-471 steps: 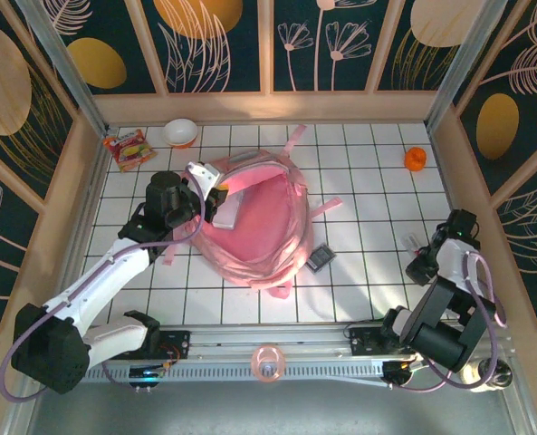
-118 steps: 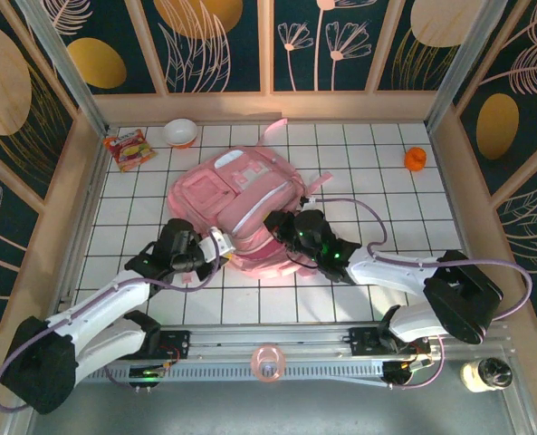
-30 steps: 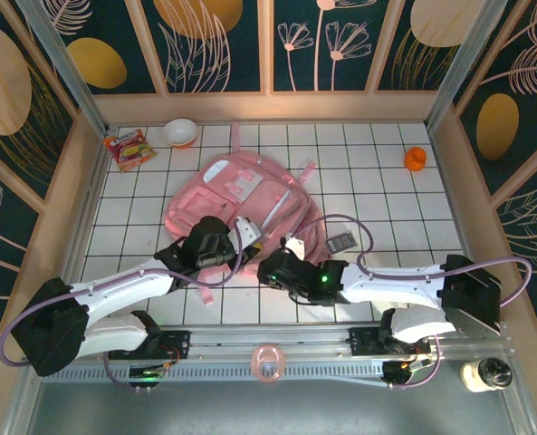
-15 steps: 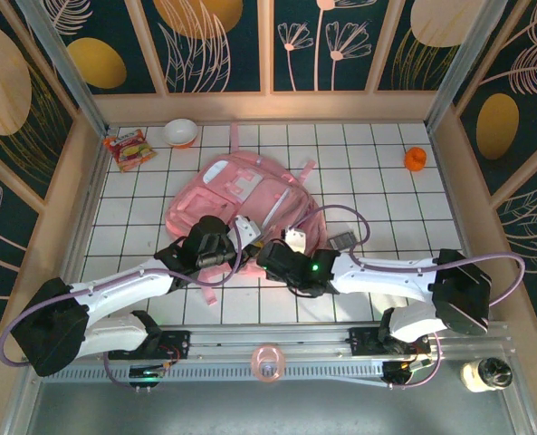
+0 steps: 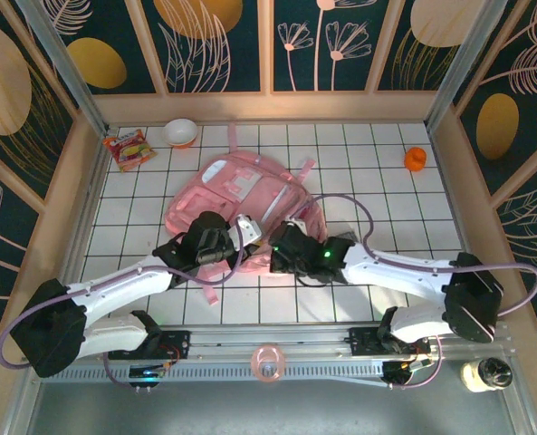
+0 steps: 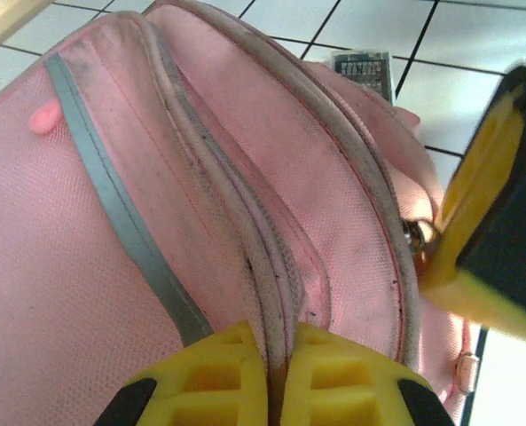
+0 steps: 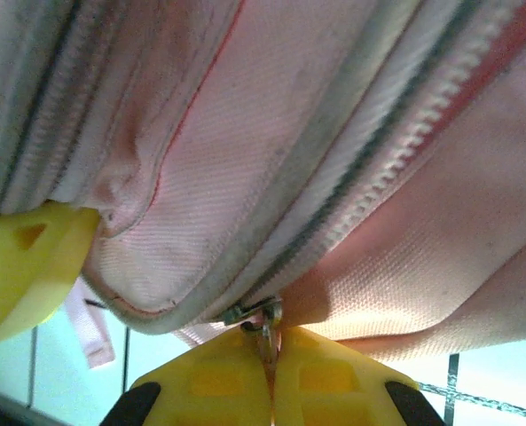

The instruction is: Pack the student bag

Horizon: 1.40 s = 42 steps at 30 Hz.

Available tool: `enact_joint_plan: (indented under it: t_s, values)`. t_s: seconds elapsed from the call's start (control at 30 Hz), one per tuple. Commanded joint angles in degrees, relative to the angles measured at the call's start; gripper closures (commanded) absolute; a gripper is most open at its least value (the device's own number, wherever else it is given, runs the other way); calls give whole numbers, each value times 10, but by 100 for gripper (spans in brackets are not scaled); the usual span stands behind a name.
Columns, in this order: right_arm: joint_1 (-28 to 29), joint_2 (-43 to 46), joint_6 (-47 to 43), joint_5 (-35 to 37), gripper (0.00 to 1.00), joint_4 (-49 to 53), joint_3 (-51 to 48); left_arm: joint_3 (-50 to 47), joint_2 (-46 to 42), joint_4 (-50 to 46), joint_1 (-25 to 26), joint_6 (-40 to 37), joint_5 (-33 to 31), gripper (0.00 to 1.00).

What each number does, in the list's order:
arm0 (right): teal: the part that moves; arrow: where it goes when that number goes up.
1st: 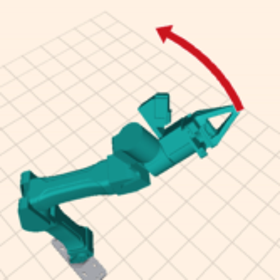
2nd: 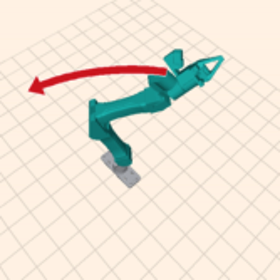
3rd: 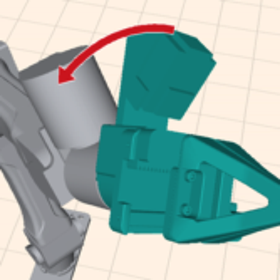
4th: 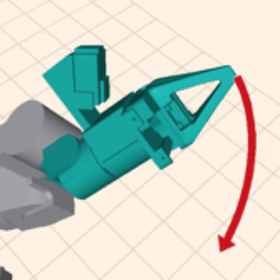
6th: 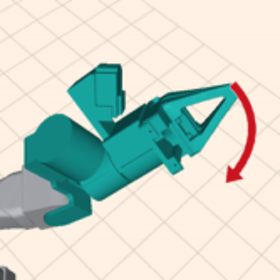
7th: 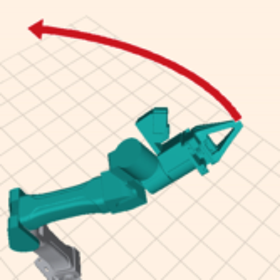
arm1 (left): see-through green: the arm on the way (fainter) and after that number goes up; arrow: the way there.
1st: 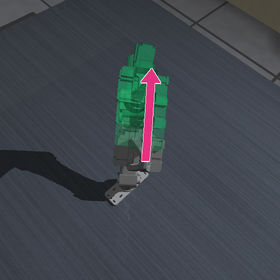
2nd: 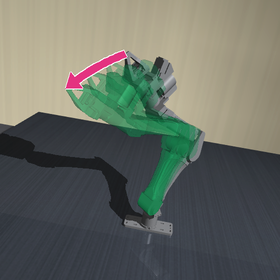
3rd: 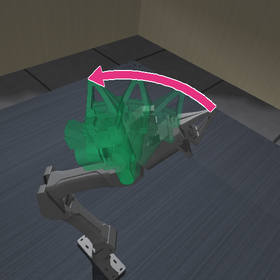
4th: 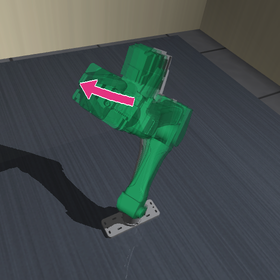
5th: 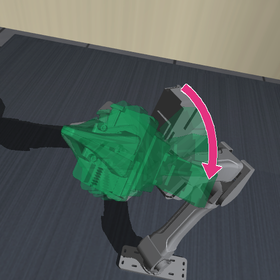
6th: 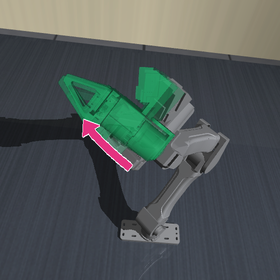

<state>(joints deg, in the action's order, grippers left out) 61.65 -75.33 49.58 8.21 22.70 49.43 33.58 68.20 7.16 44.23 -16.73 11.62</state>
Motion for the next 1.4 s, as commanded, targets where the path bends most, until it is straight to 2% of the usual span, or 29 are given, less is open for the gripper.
enact_joint_plan:
  t_s: [0.0, 0.13, 0.2, 0.3, 0.37, 0.4, 0.47, 0.5, 0.6, 0.73, 0.83, 0.93, 1.1, 1.23, 1.37]
  values:
    - [-46, 48, -96, -47, 100, 27, -12, 7, -13, -101, -11, -67, -46, 100]
    - [-81, 67, -126, -99, 100, 25, -24, 0, -29, -95, -11, -55, -49, 98]
    - [-85, 64, -128, -109, 100, 18, -30, -4, -39, -79, -11, -25, -45, 84]
    - [-81, 53, -117, -128, 100, -6, -45, -5, -61, -52, -11, 95, -73, 58]
    - [-73, 47, -107, -132, 100, -29, -54, -7, -80, -46, -11, 208, -142, 46]
    - [-67, 44, -102, -132, 100, -40, -57, -5, -91, -59, -11, 288, -206, 35]
    - [-58, 38, -94, -129, 100, -51, -58, 11, -98, -138, -15, 425, -325, 38]
    - [-54, 35, -91, -124, 100, -54, -58, 22, -95, -183, -21, 474, -348, 38]
    - [-46, 28, -84, -108, 100, -55, -60, 34, -83, -263, -38, 545, -364, 37]
    - [-39, 26, -73, -107, 100, -73, -66, 9, -79, -261, -90, 607, -288, 37]
    - [-20, 24, -56, -106, 100, -100, -72, -31, -80, -200, -137, 640, -200, 37]
    - [7, 12, -39, -107, 100, -131, -75, -63, -68, -120, -166, 657, -144, 37]
    - [42, -34, -8, -104, 100, -187, -67, -48, -18, -44, -179, 645, -100, 37]
    - [43, -70, 0, -91, 100, -198, -50, -9, -8, -73, -179, 642, -67, 35]
    - [41, -94, -8, -81, 100, -187, -26, -25, -54, -104, -179, 707, -18, 38]
